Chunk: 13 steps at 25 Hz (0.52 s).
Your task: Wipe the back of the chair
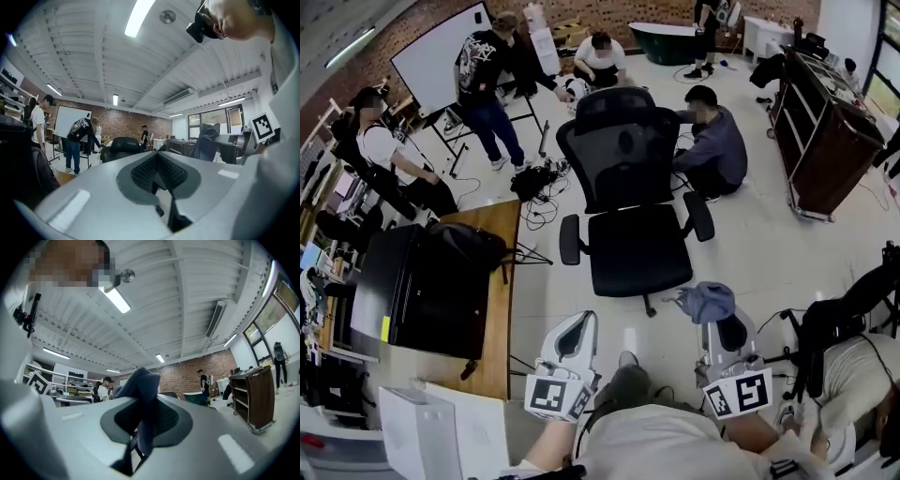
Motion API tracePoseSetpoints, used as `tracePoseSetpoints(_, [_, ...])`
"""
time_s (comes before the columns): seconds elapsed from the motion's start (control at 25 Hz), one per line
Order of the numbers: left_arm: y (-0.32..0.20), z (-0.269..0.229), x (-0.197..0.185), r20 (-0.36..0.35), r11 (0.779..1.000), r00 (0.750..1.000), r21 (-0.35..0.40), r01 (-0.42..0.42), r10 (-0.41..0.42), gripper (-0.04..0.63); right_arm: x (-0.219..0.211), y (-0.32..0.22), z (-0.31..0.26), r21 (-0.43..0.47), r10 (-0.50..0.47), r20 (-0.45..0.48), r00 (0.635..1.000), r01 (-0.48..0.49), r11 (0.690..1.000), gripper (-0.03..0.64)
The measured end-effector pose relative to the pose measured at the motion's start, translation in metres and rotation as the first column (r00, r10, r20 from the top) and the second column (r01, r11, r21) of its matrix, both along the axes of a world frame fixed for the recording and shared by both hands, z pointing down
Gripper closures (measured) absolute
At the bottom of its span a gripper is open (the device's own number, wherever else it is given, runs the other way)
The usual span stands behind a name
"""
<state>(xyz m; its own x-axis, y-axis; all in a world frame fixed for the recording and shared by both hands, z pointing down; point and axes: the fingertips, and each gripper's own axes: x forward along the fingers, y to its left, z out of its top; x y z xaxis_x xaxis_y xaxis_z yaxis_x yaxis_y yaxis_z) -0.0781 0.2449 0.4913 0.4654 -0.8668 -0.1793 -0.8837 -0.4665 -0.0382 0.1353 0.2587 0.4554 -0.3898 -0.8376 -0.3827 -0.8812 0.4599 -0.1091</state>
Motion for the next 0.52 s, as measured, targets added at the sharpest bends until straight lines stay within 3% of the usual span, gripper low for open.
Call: tracePoseSetpoints(0.52, [0.110,-0.092,0.036,-0.004,0.994,1.000,0.112,-0.007,0.008,0.523,0.021,0.116,-0.079,0.079,-0.035,-0.014,0.999,0.036,0.996,0.571])
